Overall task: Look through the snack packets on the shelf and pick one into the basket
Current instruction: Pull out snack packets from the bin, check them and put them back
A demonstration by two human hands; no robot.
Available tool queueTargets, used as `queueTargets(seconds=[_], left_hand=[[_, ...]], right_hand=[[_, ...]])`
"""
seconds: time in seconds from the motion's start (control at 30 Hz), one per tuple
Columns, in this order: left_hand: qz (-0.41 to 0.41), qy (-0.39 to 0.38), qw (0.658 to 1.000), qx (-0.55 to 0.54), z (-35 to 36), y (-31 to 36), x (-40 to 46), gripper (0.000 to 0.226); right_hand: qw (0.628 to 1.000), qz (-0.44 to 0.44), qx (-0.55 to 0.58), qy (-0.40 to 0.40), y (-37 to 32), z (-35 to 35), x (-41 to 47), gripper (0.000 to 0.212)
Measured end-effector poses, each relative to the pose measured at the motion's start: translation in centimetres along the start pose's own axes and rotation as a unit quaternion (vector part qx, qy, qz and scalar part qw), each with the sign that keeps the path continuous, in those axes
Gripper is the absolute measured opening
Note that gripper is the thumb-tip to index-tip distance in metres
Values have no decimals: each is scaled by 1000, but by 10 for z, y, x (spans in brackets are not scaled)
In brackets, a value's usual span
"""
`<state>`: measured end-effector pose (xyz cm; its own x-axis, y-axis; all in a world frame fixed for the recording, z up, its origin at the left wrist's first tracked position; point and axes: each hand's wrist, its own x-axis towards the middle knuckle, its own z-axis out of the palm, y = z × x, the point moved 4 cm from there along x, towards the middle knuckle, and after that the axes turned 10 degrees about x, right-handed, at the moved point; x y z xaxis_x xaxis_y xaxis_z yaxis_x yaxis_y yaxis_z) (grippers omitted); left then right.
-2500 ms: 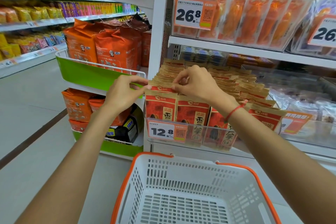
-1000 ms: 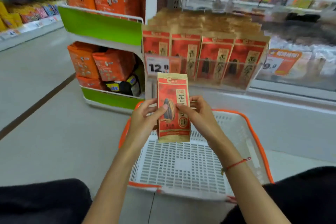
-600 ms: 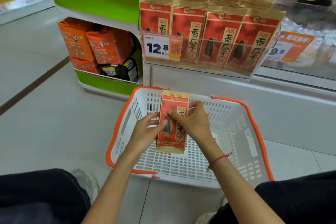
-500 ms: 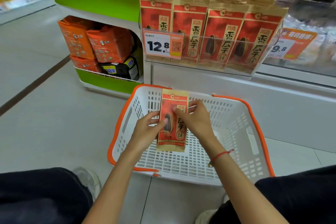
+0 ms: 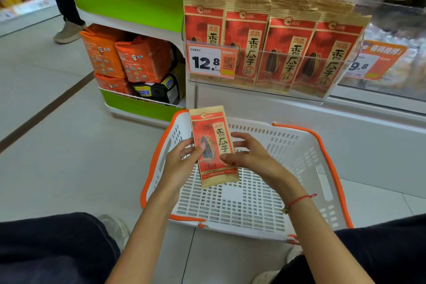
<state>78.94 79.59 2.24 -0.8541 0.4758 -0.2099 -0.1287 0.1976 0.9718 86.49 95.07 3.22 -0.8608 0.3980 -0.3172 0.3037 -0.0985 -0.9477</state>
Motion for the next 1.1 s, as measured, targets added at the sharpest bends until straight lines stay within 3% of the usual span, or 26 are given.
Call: queueTargets(seconds=[0.27,0.63,0.77,0.97,1.1], left_hand=[[19,32,999,10,-5,4,1,16],[21,23,999,44,-3,2,-1,23],[19,95,982,161,-8,-5,3,39],[53,119,977,167,-6,-1,-1,42],[57,66,991,103,3,-5,1,15]], right_hand=[[991,16,80,-104,0,-8,-9,56],[990,21,91,-104,4,-8,-6,52],[992,15,72,-105,5,-2,-5,51],[994,13,66,-91,5,9,-7,50],[989,27,56,-136,4,19,-11,54]])
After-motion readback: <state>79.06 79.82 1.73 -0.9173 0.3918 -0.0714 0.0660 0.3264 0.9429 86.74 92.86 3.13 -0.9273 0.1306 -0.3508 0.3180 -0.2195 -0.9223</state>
